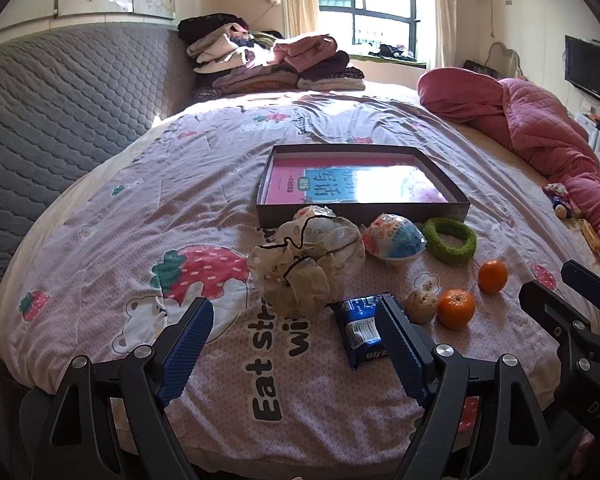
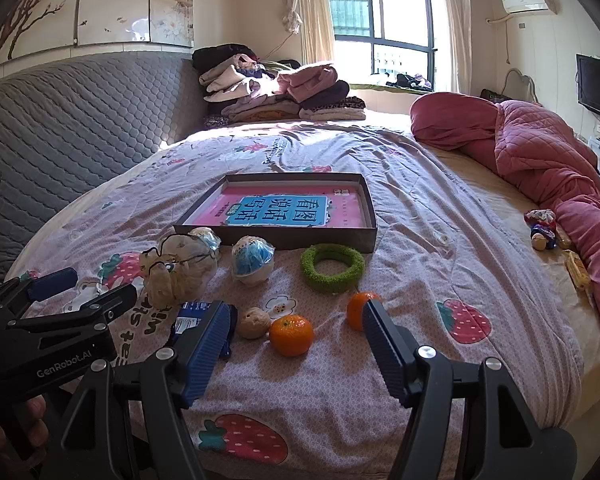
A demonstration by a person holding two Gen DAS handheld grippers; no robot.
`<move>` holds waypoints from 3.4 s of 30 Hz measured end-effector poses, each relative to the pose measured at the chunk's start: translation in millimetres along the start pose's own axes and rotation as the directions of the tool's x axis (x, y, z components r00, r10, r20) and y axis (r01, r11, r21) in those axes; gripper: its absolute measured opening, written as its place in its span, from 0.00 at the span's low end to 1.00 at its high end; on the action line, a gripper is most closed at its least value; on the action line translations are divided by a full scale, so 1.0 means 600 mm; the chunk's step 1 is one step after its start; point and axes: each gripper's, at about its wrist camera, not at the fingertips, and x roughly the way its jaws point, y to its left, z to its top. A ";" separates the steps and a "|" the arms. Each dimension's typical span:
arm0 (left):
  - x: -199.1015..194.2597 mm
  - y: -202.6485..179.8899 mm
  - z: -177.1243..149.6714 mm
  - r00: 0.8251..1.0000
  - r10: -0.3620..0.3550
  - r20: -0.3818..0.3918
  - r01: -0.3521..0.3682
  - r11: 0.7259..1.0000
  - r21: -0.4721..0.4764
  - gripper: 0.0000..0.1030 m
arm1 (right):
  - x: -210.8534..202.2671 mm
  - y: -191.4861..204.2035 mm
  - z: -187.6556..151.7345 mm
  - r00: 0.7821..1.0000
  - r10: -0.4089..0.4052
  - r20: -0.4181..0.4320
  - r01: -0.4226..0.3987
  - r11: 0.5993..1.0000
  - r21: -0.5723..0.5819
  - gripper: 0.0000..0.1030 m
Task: Organize objects
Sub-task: 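Move the left tool toward the blue snack packet while the right tool approaches the orange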
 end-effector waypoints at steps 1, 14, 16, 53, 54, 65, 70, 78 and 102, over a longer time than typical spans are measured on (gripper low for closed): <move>-0.001 0.000 0.000 1.000 -0.002 0.002 0.002 1.000 0.000 0.81 | 0.000 0.000 0.000 1.000 0.002 0.001 -0.002 1.000 0.001 0.66; -0.009 -0.001 0.002 1.000 -0.004 0.022 0.003 1.000 0.002 0.81 | -0.003 0.003 0.002 1.000 -0.009 0.012 0.009 1.000 -0.006 0.66; -0.010 -0.001 0.002 1.000 -0.004 0.025 0.004 1.000 0.003 0.81 | -0.003 0.003 0.002 1.000 -0.009 0.011 0.009 1.000 -0.007 0.66; -0.006 -0.011 0.000 0.999 -0.037 0.009 0.037 0.999 0.030 0.81 | -0.004 -0.020 0.002 0.999 -0.030 0.019 0.030 1.000 -0.003 0.66; -0.004 -0.013 0.000 0.999 -0.039 0.005 0.039 0.999 0.032 0.81 | -0.004 -0.021 0.002 0.999 -0.033 0.018 0.033 0.999 -0.003 0.66; 0.019 -0.030 -0.010 0.996 -0.078 -0.047 0.080 0.996 0.046 0.81 | 0.013 -0.051 -0.007 0.999 -0.047 -0.012 0.048 0.998 0.032 0.66; 0.030 -0.040 -0.016 0.994 -0.087 -0.063 0.090 0.995 0.052 0.81 | 0.023 -0.060 -0.012 0.998 -0.049 -0.026 0.050 0.998 0.036 0.66; 0.053 -0.062 -0.022 0.989 -0.106 -0.105 0.112 0.992 0.057 0.81 | 0.040 -0.075 -0.023 0.998 -0.046 -0.044 0.048 0.998 0.042 0.66; 0.132 -0.089 -0.032 0.975 -0.114 -0.193 0.122 0.992 0.033 0.81 | 0.121 -0.114 -0.032 0.992 -0.046 -0.119 0.052 0.997 0.048 0.66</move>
